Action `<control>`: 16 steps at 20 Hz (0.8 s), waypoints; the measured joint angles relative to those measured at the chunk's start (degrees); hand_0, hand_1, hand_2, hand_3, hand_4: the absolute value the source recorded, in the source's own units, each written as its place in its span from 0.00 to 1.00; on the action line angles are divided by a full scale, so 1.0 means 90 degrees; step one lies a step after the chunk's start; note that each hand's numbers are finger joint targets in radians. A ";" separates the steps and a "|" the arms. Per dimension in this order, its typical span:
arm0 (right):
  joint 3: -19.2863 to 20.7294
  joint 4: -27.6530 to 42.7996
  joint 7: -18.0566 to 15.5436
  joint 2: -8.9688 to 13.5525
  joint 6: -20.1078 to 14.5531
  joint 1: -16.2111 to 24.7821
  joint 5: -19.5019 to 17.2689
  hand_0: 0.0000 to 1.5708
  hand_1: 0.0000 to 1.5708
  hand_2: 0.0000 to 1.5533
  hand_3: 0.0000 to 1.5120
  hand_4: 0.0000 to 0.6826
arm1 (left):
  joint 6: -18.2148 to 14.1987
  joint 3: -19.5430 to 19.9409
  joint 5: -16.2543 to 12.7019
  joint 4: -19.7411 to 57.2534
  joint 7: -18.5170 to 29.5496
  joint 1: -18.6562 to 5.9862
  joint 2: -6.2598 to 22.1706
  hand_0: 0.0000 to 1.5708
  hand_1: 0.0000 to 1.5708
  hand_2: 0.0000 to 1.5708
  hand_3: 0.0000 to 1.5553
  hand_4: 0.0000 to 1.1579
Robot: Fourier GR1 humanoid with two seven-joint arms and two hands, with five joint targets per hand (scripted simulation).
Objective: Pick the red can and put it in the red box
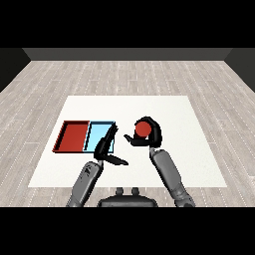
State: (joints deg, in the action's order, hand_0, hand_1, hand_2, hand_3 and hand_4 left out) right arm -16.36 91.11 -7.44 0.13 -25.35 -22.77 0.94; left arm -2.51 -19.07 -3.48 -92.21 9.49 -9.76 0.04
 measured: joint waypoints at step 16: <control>-0.0397 0.0112 -0.0074 -0.0013 -0.0054 0.0037 -0.0014 1.00 1.00 0.95 0.93 0.93 | -0.0859 -0.1072 -0.1036 0.1593 0.0302 -0.0888 -0.0004 0.00 0.00 0.00 0.00 0.00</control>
State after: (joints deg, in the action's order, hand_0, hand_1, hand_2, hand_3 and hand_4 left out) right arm -19.94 92.11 -8.10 0.02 -25.83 -22.44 0.81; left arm -10.24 -28.72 -12.80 -77.87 12.21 -17.76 0.01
